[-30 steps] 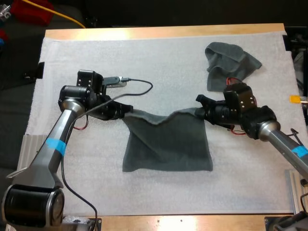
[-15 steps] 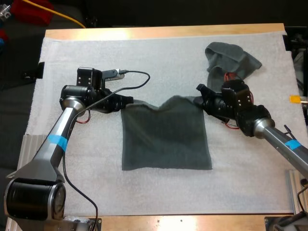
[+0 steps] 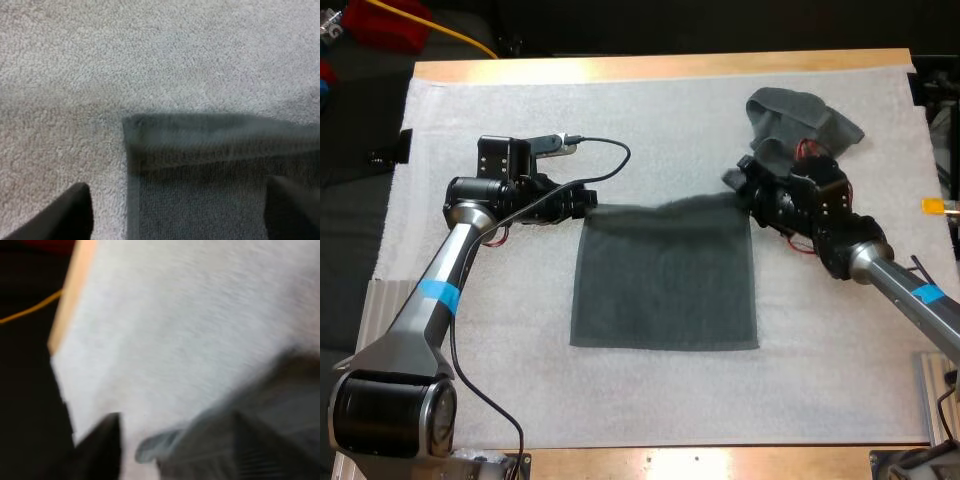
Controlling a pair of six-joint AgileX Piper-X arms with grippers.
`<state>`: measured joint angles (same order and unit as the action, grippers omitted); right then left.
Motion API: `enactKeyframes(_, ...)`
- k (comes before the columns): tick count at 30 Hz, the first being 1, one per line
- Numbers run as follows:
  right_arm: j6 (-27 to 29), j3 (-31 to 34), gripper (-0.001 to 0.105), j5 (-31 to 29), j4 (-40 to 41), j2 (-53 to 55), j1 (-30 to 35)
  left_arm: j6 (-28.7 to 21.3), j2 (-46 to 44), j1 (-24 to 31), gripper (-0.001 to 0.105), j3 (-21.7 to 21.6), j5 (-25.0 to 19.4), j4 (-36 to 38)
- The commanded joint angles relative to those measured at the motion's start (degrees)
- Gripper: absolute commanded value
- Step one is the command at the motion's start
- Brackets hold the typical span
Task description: Pick towel from pile, fold and stack
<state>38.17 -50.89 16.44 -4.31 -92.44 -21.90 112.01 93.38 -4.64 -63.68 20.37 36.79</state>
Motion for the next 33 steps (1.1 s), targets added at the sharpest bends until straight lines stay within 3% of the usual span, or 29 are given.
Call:
enactKeyframes(1, 0.59, -0.09, 0.069, 1.12, -2.48, 0.16, 0.41, 0.50, -0.09, 0.18, 0.067, -0.19, 1.24, -0.57)
enactKeyframes(5, 4.09, -0.09, 0.070, 3.94, -4.03, 0.16, 0.41, 0.37, -0.58, 0.18, 0.067, -0.19, 3.02, 0.71)
enactKeyframes(10, 10.18, -0.09, 0.070, 4.74, 0.99, 1.89, 0.41, -3.79, -3.71, 0.18, 0.067, -0.19, 3.03, 2.79)
enactKeyframes(12, 15.19, -0.09, 0.070, 3.08, 6.75, 4.11, 0.41, -5.44, -6.70, 0.18, 0.067, -0.19, 2.93, 4.73)
enactKeyframes(17, 19.52, -0.09, 0.070, 2.99, 14.97, 8.07, 0.41, -7.00, -10.99, 0.18, 0.067, -0.19, 2.37, 8.66)
enactKeyframes(20, 24.24, -0.09, 0.070, 2.99, 23.95, 12.80, 0.41, -8.49, -15.25, 0.18, 0.067, -0.19, -0.55, 13.32)
enactKeyframes(33, 35.08, -0.09, 0.070, 1.57, 48.19, 26.33, 0.20, -10.44, -29.31, 0.18, 0.067, 0.86, -0.96, 25.14)
